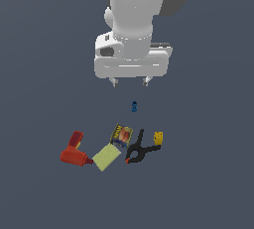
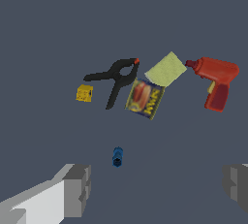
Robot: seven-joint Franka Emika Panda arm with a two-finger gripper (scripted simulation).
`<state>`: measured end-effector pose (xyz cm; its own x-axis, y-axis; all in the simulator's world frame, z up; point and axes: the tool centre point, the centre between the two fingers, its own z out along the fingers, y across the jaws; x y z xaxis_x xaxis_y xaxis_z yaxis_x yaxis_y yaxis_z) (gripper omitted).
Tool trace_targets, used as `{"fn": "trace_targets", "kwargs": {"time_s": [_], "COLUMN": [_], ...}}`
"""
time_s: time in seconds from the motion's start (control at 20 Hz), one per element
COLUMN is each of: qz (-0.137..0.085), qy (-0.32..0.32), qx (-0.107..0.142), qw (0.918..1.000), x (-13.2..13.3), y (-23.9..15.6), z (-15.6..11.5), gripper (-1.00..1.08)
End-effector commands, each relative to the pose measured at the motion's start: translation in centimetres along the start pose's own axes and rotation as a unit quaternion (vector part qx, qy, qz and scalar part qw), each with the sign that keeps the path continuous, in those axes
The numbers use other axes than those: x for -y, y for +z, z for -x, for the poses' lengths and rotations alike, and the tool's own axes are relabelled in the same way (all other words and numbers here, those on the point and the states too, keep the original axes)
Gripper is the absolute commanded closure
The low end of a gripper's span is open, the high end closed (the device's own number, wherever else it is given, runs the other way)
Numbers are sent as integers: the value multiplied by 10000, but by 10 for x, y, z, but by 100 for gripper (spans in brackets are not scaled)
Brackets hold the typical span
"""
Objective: Pick up a designated object from a clutter of objects.
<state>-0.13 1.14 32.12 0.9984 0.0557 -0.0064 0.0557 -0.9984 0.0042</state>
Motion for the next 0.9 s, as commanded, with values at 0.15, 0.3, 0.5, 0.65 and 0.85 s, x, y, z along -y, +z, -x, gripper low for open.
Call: {"fn": "trace_targets", "kwargs": {"time_s": [0.15,0.3,0.5,0.65,0.85], "qz": [25,93,141,134,134], "qy": [-17,-66,-104,-95,-67], "qx": [7,26,40,37,34], "qw": [10000,9999,9998,9999,9999], "x": [-1,-4,-7,-6,-2], "y": [0,1,1,2,9], "z": [-1,-4,-5,-6,-10], "gripper": [-92,-92,-92,-92,-92]}}
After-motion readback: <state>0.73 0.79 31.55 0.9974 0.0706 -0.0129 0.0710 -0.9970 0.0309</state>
